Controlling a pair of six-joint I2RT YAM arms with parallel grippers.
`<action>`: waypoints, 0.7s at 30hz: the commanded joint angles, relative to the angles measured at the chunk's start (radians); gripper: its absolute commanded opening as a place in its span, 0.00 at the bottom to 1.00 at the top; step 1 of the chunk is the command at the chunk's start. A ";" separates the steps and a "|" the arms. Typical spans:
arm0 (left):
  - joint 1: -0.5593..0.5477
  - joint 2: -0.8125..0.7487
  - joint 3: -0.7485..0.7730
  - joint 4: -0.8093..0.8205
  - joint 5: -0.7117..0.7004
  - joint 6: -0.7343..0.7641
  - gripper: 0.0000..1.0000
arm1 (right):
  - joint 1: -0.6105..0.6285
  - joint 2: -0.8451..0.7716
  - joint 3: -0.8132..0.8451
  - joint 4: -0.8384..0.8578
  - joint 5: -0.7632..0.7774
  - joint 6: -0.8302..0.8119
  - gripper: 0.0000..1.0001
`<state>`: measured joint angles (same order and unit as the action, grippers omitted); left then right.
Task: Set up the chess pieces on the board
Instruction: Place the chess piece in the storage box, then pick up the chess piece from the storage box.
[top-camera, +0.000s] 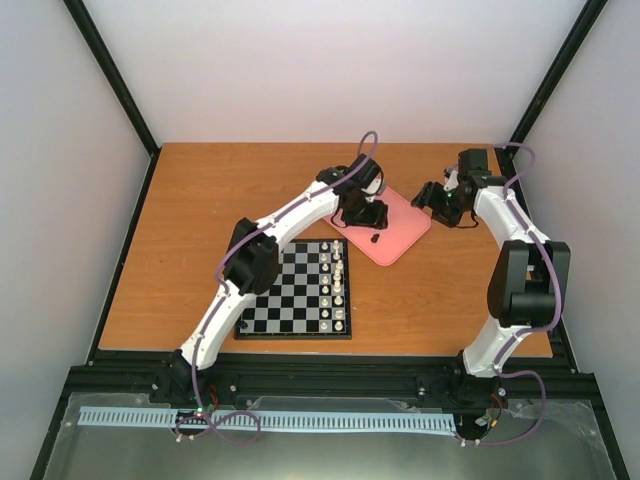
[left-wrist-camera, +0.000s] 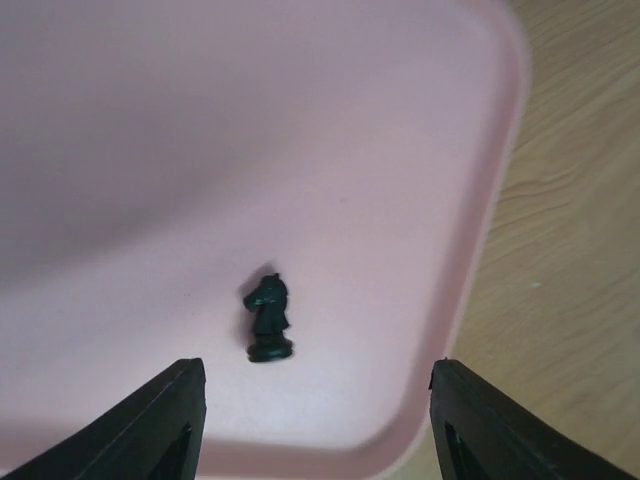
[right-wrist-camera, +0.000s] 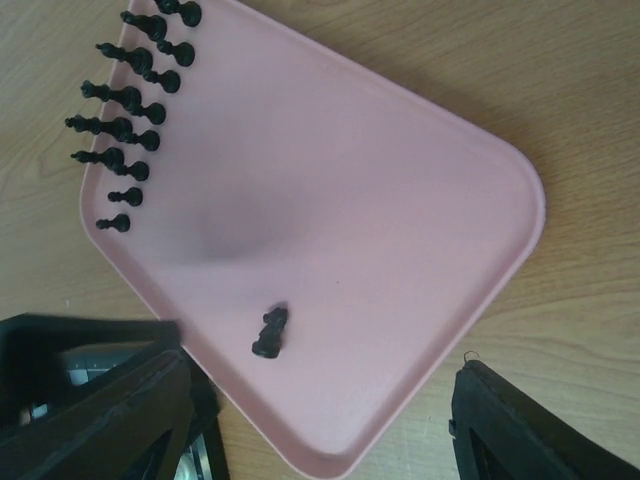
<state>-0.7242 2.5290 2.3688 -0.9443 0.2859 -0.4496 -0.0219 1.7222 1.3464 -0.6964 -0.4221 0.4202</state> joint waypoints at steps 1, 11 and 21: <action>0.006 -0.152 0.048 -0.023 -0.041 0.063 0.64 | 0.019 0.063 0.075 -0.051 0.017 0.002 0.82; 0.008 -0.313 -0.009 -0.110 -0.166 0.138 0.65 | 0.166 0.185 0.138 -0.118 0.084 0.012 0.80; 0.125 -0.594 -0.442 -0.054 -0.232 0.129 0.66 | 0.258 0.193 0.069 -0.047 0.157 0.164 0.74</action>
<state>-0.6643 2.0350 2.0167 -1.0046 0.1055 -0.3347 0.2012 1.9064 1.4162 -0.7666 -0.3336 0.5140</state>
